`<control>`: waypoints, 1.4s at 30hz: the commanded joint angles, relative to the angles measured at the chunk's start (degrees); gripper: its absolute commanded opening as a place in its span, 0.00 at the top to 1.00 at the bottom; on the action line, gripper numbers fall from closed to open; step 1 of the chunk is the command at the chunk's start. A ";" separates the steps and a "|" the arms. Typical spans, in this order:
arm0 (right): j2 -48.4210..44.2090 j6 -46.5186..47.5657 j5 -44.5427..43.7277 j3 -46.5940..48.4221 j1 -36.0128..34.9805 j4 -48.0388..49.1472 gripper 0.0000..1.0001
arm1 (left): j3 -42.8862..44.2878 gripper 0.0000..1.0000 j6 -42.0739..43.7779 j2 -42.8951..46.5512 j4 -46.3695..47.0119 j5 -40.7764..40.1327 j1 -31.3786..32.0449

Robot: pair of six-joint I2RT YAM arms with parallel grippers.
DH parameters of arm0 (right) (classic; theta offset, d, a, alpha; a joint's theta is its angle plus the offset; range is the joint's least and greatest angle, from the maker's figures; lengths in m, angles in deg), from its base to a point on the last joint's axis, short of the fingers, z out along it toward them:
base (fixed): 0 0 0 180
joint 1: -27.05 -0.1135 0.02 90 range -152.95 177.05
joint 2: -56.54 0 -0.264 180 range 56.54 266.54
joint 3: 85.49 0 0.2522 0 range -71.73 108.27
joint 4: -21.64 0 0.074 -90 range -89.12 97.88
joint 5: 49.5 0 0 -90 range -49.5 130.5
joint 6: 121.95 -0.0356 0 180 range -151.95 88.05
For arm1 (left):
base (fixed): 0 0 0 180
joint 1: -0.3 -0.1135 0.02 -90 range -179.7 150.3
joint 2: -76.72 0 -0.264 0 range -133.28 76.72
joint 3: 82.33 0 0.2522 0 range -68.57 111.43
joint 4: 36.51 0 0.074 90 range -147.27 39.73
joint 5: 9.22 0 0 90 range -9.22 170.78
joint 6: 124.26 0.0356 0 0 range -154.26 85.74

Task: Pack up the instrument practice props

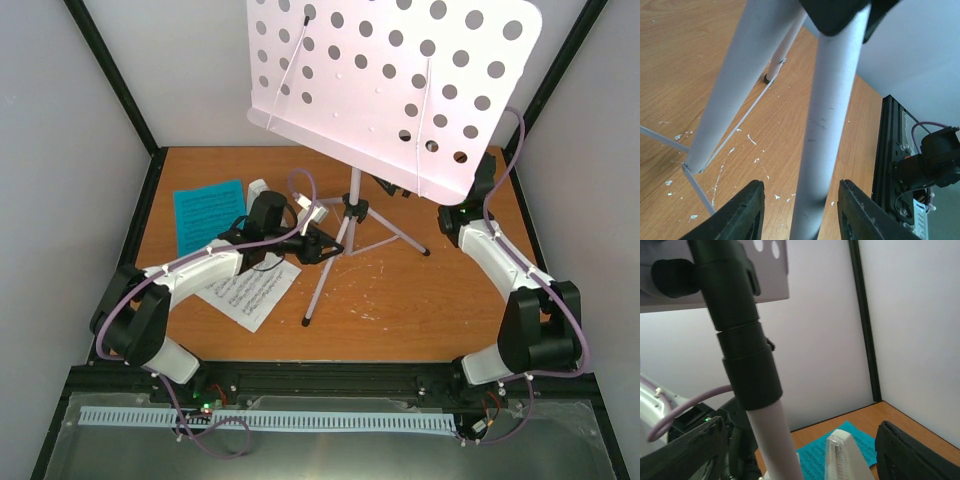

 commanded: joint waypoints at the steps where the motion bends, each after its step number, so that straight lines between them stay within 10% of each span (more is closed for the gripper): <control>1: 1.34 -1.46 6.05 3.50 -0.97 2.19 0.22 | 2.63 0.60 1.18 -0.46 0.97 0.43 -0.56; 21: 5.52 12.81 10.28 17.83 -4.85 -23.44 0.49 | 0.78 0.87 4.67 -1.70 1.88 0.39 -0.56; 32: 3.95 13.13 10.11 17.91 -5.03 -24.19 0.97 | 0.29 1.00 5.71 -1.18 2.31 -1.38 -0.56; 42: -4.31 20.73 1.65 16.30 -11.24 -33.75 0.97 | -1.90 1.00 5.24 7.84 8.37 -1.54 -0.35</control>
